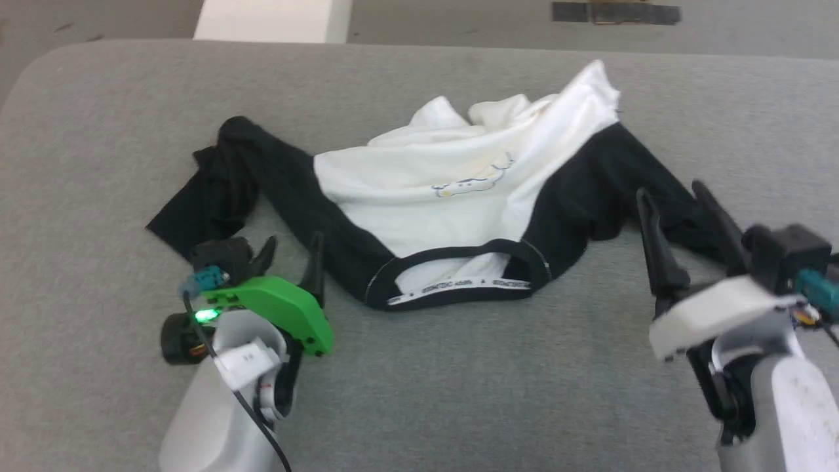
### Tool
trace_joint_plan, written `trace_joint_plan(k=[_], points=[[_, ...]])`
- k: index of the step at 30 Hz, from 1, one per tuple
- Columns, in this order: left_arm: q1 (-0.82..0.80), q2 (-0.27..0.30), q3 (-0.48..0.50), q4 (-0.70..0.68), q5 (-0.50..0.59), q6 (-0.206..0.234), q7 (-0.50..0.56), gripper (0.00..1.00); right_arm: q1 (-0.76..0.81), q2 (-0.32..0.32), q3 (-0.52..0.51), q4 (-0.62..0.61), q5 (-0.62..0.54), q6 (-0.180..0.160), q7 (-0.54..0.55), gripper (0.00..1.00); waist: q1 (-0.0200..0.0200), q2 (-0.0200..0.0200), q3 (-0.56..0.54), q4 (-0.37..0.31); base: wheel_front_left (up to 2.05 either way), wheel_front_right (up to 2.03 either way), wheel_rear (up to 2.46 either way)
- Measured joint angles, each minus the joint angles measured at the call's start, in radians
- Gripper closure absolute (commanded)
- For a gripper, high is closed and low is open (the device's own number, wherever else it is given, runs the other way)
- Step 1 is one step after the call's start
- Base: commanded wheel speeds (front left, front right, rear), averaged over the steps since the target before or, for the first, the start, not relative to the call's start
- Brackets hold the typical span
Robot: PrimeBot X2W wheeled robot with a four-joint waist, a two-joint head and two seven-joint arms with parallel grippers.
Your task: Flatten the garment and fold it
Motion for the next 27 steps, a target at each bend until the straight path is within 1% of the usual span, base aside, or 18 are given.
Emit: trace_joint_plan(k=[2,5,11,14,15,16,17,23,27], points=[[-0.013,0.013,0.011,0.021,0.001,0.034,0.048,0.00,0.044,0.010,0.003,-0.037,0.012,0.000,0.007,0.00,0.0000,0.0000,-0.005,-0.021,0.00,0.00,0.00],[-0.041,0.030,0.018,0.047,0.003,0.064,0.105,0.00,0.084,0.019,0.012,-0.072,0.022,0.000,0.018,0.00,0.0000,0.0000,-0.007,-0.048,0.00,0.00,0.00],[-0.079,0.071,0.019,0.108,0.032,0.128,0.274,0.00,0.115,0.023,0.031,-0.109,0.041,0.000,0.035,0.00,0.0000,0.0000,0.003,-0.091,0.00,0.00,0.00],[-0.096,0.083,0.015,0.105,0.037,0.141,0.343,0.00,0.116,0.023,0.034,-0.115,0.057,0.000,0.037,0.00,0.0000,0.0000,0.011,-0.103,0.00,0.00,0.00],[-0.097,0.086,0.012,0.101,0.036,0.141,0.363,0.24,0.116,0.023,0.035,-0.116,0.059,0.000,0.037,0.00,0.0000,0.0000,0.014,-0.106,0.00,0.00,0.00],[-0.098,0.088,0.010,0.093,0.035,0.136,0.370,0.71,0.117,0.023,0.036,-0.116,0.061,0.000,0.042,0.00,0.0000,0.0000,0.017,-0.107,0.00,0.00,0.00],[-0.098,0.089,0.009,0.086,0.032,0.132,0.370,1.00,0.119,0.023,0.038,-0.117,0.065,0.000,0.044,0.00,0.0000,0.0000,0.018,-0.107,0.00,0.00,0.00],[-0.097,0.076,-0.008,0.077,-0.006,0.074,0.351,1.00,0.131,0.023,0.045,-0.120,0.086,0.000,0.050,0.00,0.0000,0.0000,0.020,-0.094,0.00,0.00,0.00],[-0.101,0.070,-0.011,0.087,-0.019,0.055,0.325,1.00,0.131,0.023,0.045,-0.121,0.090,0.000,0.054,0.00,0.0000,0.0000,0.023,-0.090,0.00,0.00,0.00]])
